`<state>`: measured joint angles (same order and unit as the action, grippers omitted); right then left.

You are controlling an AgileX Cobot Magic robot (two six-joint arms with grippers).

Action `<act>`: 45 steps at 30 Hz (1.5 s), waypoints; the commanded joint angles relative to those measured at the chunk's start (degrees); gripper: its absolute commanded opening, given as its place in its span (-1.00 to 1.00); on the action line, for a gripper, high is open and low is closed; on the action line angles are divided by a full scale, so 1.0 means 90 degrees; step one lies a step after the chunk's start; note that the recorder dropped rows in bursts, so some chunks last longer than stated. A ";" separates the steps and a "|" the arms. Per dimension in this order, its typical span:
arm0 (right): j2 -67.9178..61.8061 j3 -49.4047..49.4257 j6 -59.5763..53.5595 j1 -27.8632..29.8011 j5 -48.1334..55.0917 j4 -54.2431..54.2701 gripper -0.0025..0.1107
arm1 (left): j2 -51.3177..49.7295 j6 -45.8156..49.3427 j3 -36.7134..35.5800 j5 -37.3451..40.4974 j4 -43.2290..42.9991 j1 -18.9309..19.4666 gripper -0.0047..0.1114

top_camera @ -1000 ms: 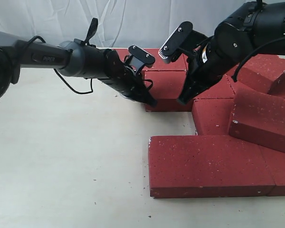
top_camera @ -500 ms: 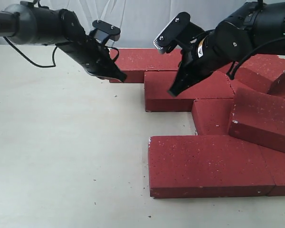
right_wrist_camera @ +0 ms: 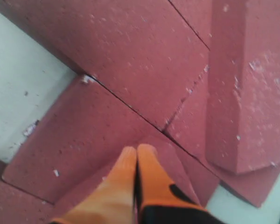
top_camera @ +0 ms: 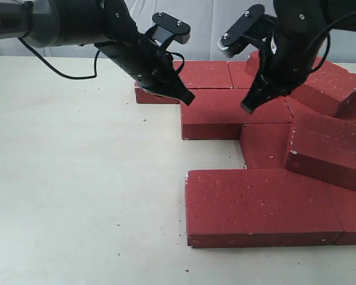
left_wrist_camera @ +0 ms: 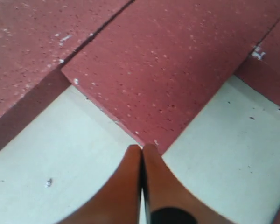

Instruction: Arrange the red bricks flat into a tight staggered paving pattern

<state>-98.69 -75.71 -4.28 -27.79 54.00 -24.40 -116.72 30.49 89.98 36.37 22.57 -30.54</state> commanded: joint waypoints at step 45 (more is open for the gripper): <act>-0.0566 0.1710 -0.0707 0.7018 -0.0825 0.2624 -0.97 | -0.0937 0.3017 0.0263 -0.1417 0.2597 -0.1753 -0.92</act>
<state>-102.83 -60.49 -10.27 35.17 47.43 -1.08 -124.25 57.45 90.96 24.71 45.10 -44.70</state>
